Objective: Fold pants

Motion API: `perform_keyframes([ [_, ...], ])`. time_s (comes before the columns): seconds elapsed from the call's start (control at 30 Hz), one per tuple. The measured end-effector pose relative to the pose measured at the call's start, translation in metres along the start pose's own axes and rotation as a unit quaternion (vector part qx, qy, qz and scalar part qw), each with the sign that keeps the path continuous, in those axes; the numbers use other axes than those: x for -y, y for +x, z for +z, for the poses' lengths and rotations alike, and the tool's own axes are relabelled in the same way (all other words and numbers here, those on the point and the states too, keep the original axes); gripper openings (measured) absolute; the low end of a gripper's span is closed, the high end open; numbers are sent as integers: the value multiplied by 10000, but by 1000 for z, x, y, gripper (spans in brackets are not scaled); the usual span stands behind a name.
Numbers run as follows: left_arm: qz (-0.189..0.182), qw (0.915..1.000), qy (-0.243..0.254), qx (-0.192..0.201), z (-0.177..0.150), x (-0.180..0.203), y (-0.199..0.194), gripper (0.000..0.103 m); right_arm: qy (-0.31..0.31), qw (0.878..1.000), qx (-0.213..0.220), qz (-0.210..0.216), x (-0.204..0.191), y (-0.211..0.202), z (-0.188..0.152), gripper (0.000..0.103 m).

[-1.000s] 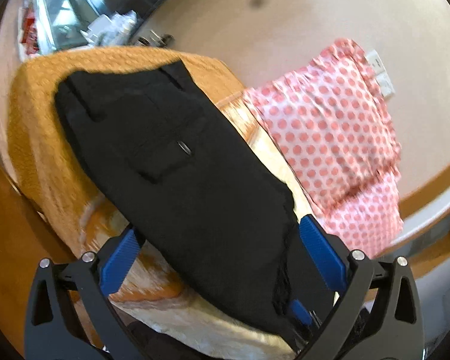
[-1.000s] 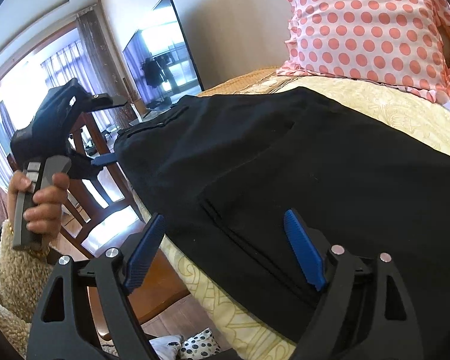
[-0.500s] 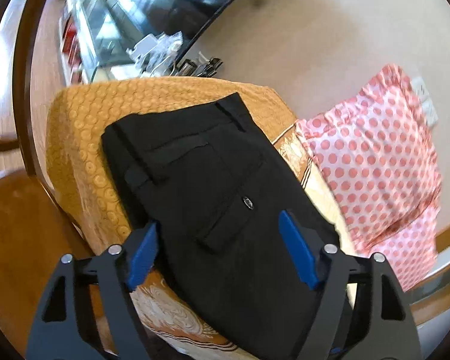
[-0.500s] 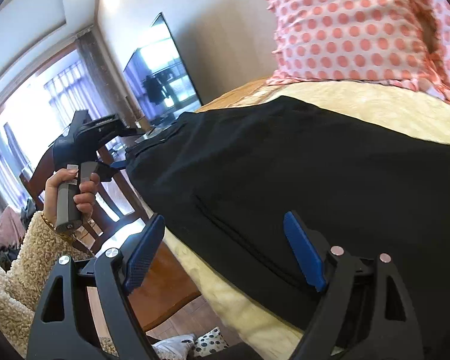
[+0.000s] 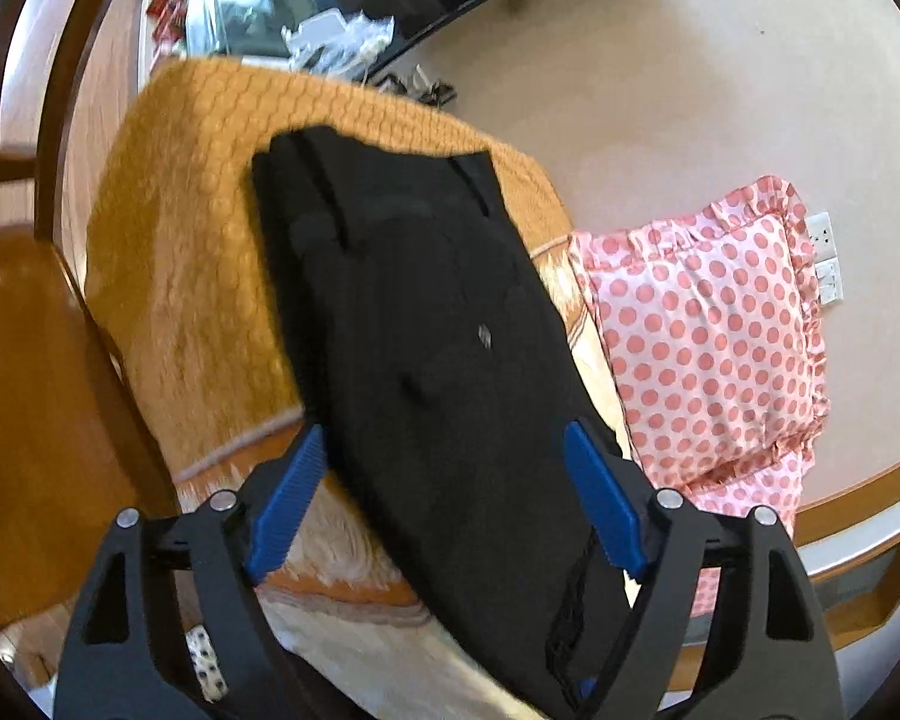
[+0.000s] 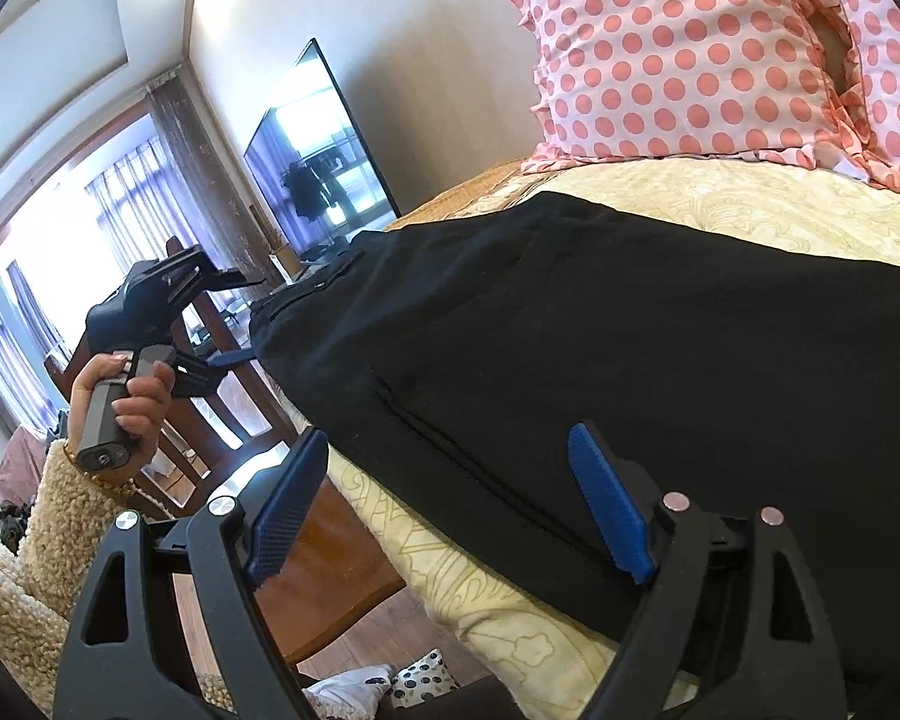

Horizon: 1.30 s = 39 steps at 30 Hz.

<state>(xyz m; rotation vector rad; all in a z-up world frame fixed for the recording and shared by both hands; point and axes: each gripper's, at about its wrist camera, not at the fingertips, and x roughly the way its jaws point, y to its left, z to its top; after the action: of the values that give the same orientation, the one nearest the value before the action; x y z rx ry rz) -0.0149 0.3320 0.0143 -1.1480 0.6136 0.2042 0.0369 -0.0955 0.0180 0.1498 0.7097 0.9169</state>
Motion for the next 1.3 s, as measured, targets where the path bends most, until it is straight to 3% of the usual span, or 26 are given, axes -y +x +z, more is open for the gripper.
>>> perform_keyframes([
  [0.13,-160,9994,-150,-274,-12,-1,4,83,2,10000,6,-14,-1,3,-1,85],
  [0.37,-302,9991,-110,-285,-11,8,3,85,5,10000,1,-38,-2,5,-2,86],
  [0.5,-201,9990,-63,-382,-9,14,13,90,1,10000,7,-40,-2,4,-3,86],
  [0.67,-452,9980,-265,-358,-3,11,12,91,-8,10000,8,-42,-3,5,-3,86],
  [0.83,-300,9989,-352,-64,10,3,7,88,-8,10000,37,-19,-2,3,-4,86],
  [0.9,-161,9993,-329,63,15,2,8,81,-18,10000,46,-18,-3,3,-5,86],
  [1.0,115,9996,-214,131,22,3,16,52,15,10000,75,21,-2,-1,-4,86],
  [1.07,372,9990,-12,261,24,6,20,25,27,9999,123,19,-1,-6,-5,86],
  [1.17,630,9957,449,512,17,20,17,19,46,9997,219,-23,2,-17,-6,86],
  [1.23,848,9894,925,730,10,40,13,17,76,9995,308,-80,7,-27,-6,86],
  [1.3,982,9776,1576,987,-2,73,7,16,125,9990,403,-160,12,-38,-8,86],
])
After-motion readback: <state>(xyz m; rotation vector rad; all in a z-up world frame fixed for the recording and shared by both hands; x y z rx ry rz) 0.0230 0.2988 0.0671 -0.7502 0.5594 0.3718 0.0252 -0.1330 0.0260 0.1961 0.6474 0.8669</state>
